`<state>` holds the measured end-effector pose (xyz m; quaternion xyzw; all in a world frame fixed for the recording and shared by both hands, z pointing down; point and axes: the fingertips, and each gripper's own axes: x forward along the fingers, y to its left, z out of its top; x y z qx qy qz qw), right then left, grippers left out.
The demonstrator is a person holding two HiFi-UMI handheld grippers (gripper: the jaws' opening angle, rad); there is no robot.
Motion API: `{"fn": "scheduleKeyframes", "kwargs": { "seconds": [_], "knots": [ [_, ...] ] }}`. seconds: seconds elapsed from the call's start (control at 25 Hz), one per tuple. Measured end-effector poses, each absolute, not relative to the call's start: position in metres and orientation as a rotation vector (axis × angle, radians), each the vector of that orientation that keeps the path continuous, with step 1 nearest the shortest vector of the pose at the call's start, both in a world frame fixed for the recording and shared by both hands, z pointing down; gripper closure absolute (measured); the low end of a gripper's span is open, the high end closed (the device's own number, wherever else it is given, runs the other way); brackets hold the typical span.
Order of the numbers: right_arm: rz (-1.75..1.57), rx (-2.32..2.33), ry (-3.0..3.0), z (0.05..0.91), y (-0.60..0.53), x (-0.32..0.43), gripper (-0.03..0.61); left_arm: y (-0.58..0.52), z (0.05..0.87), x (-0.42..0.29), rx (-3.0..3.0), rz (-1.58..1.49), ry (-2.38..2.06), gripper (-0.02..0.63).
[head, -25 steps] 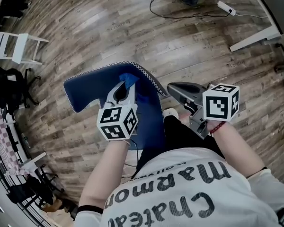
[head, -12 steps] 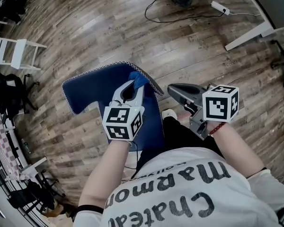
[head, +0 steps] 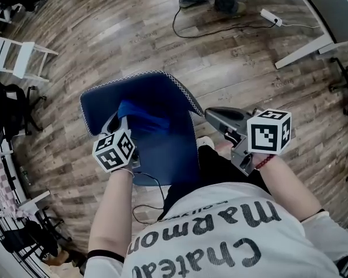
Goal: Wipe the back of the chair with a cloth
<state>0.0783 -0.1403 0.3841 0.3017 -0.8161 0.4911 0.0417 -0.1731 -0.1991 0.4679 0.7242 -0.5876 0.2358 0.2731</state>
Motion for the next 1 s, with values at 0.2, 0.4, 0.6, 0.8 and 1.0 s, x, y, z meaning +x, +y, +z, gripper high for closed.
{"fn": "scheduleKeyframes", "kwargs": {
  "seconds": [0.2, 0.4, 0.6, 0.8, 1.0],
  "knots": [
    [1.486, 0.932, -2.473, 0.386, -0.13, 0.078, 0.563, -0.197, 0.466, -0.251, 1.771, 0.61, -1.79, 0.572],
    [1.478, 0.916, -2.463, 0.387, -0.124, 0.066, 0.563, -0.192, 0.455, -0.296, 1.675, 0.524, -1.919, 0.572],
    [1.436, 0.899, -2.465, 0.384, -0.125, 0.053, 0.563, -0.201, 0.458, -0.296, 1.75, 0.552, -1.869, 0.574],
    [1.473, 0.903, -2.436, 0.389, -0.119, 0.055, 0.563, -0.213, 0.464, -0.269, 1.869, 0.607, -1.799, 0.574],
    [1.518, 0.925, -2.436, 0.386, -0.12, 0.061, 0.563, -0.22, 0.467, -0.235, 1.955, 0.631, -1.722, 0.574]
  ]
}}
